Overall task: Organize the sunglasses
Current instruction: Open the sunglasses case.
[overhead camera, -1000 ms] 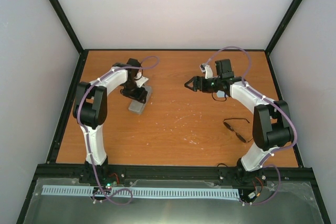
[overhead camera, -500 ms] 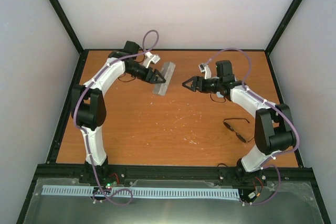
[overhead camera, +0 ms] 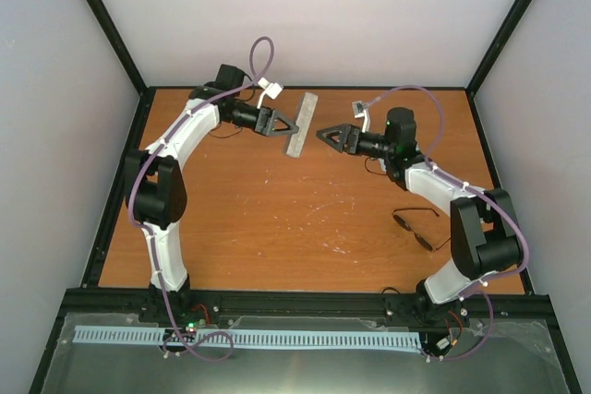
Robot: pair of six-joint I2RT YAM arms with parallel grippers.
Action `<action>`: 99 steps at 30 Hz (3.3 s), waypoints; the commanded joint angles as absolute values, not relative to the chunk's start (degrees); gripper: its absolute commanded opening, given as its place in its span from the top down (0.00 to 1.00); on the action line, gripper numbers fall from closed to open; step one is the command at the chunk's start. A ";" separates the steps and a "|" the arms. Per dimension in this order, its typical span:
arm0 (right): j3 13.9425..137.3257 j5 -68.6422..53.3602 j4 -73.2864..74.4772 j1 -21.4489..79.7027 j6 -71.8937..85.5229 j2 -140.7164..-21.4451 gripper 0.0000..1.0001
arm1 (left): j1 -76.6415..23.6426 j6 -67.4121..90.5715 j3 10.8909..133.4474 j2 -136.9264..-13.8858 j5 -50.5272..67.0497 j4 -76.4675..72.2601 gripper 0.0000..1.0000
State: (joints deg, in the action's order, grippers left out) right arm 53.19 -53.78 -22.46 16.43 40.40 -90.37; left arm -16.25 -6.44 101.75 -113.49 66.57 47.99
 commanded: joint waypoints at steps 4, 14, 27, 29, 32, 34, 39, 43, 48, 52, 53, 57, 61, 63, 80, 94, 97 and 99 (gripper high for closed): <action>54.19 -58.09 -45.94 16.83 51.71 -94.09 0.08 | -16.60 -7.74 104.75 -113.06 81.30 45.79 0.82; 58.04 -57.65 -40.18 16.87 47.50 -94.38 0.03 | -17.91 -9.45 104.59 -112.87 88.37 45.64 0.89; 61.83 -59.35 -39.07 18.47 47.66 -95.61 0.03 | -19.47 -10.43 105.86 -112.87 85.68 46.96 0.89; 60.35 -60.04 -42.45 18.54 49.85 -95.21 0.02 | -19.47 -10.08 105.67 -112.94 84.88 46.77 0.90; 58.07 -60.88 -46.67 18.48 52.95 -94.63 0.02 | -19.51 -9.76 105.47 -112.85 84.37 46.65 0.91; 56.28 -61.05 -49.98 18.52 55.23 -94.36 0.02 | -19.49 -9.75 105.44 -112.77 84.15 46.58 0.92; 53.05 -61.13 -55.46 18.54 58.94 -93.89 0.04 | -19.51 -9.31 104.68 -112.21 83.74 46.02 0.94; 53.58 -61.30 -54.03 18.53 57.80 -93.74 0.07 | -19.49 -9.22 104.11 -112.04 83.40 45.80 0.94; 55.44 -62.48 -52.31 18.58 57.18 -94.49 0.08 | -19.50 -9.23 103.46 -111.79 82.30 45.86 0.94; 56.46 -62.99 -49.46 18.83 55.47 -94.74 0.08 | -19.76 -9.38 103.53 -111.80 81.84 45.96 0.94; 56.66 -63.09 -48.79 18.93 55.05 -94.82 0.08 | -19.84 -9.52 103.68 -111.84 81.83 46.08 0.94; 57.22 -63.17 -46.74 19.16 53.65 -94.79 0.12 | -20.03 -9.97 104.01 -112.05 81.86 46.60 0.94; 57.51 -63.09 -46.39 19.39 53.35 -95.40 0.14 | -20.12 -10.55 104.30 -112.16 82.09 47.11 0.94; 57.85 -63.19 -46.72 19.50 53.46 -95.91 0.20 | -20.17 -10.78 104.41 -112.13 82.10 47.36 0.94; 58.85 -56.86 -31.42 19.32 41.53 -90.68 0.70 | -20.41 -4.92 95.33 -103.75 60.56 37.47 0.00; 59.47 -60.10 -31.53 19.41 42.31 -89.99 0.73 | -22.59 -6.40 94.25 -105.86 53.40 38.01 0.00; 59.29 -61.17 -30.39 19.40 41.94 -89.07 0.79 | -22.59 -7.49 94.13 -106.55 50.64 38.50 0.00; 59.07 -62.00 -29.44 19.33 41.65 -88.36 0.80 | -22.59 -8.61 93.98 -106.87 48.49 38.76 0.00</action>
State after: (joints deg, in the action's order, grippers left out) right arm 57.54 -57.91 -28.08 18.81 42.54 -92.47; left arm -22.02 -6.00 94.21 -104.95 55.05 38.87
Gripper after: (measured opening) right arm 0.639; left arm 0.996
